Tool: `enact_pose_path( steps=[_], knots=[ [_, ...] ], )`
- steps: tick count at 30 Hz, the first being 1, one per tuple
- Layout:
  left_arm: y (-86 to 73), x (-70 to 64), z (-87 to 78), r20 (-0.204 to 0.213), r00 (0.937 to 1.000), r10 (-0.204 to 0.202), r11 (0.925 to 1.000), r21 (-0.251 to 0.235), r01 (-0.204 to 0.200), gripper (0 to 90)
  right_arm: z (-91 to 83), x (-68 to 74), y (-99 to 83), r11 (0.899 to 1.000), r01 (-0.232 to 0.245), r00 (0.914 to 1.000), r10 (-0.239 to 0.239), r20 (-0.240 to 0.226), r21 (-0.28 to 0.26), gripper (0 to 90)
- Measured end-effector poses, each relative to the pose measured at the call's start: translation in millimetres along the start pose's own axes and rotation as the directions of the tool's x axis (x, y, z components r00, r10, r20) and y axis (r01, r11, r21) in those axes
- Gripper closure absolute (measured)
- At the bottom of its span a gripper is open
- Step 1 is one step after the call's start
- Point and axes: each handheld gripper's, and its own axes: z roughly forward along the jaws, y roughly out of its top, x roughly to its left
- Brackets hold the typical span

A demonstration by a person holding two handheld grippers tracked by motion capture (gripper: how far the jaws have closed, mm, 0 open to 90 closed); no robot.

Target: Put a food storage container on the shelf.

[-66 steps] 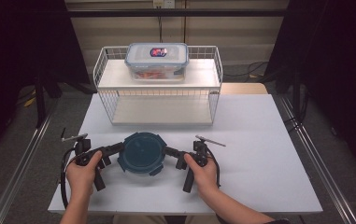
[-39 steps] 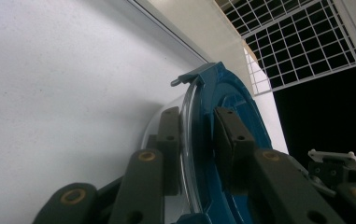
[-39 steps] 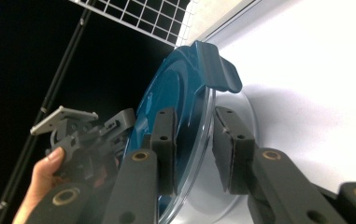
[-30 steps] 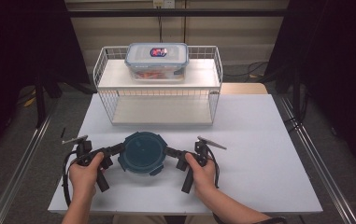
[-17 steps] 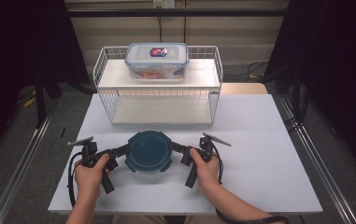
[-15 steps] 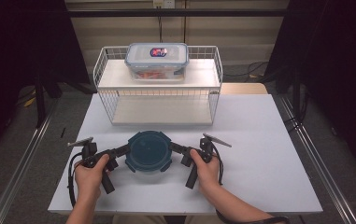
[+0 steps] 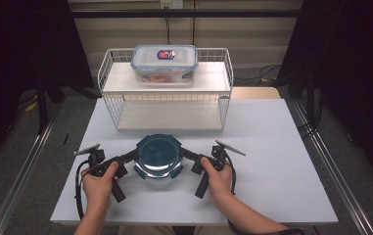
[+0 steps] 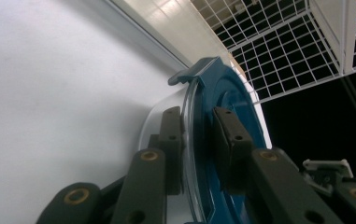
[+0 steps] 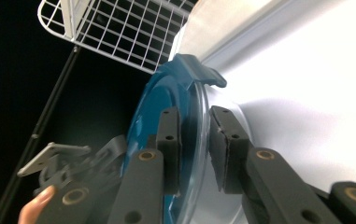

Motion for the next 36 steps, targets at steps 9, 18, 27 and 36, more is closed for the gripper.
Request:
enact_pose_path(
  steps=[9, 18, 27, 36],
  knots=[
    [7.5, -19.6, 0.4, 0.081, 0.9957, 0.045, 0.9983, -0.04, -0.042, 74.8, -11.9, 11.1, 17.7, 0.996, 0.042, 0.9971, -0.046, -0.06, -0.074, 75.8],
    [16.6, -41.3, -4.2, 0.148, 0.9877, 0.051, 0.995, -0.092, -0.037, 74.8, -20.5, 36.0, 35.0, 0.985, 0.057, 0.9878, -0.079, -0.134, -0.163, 76.2],
    [29.8, -65.1, -11.2, 0.224, 0.9731, 0.054, 0.991, -0.132, -0.025, 74.9, -26.7, 65.8, 59.3, 0.973, 0.092, 0.976, -0.13, -0.174, -0.213, 76.5],
    [47.9, -94.7, -16.2, 0.276, 0.9571, 0.089, 0.9858, -0.162, -0.045, 75.0, -32.5, 97.6, 85.7, 0.951, 0.148, 0.9614, -0.203, -0.186, -0.273, 76.5]
  ],
)
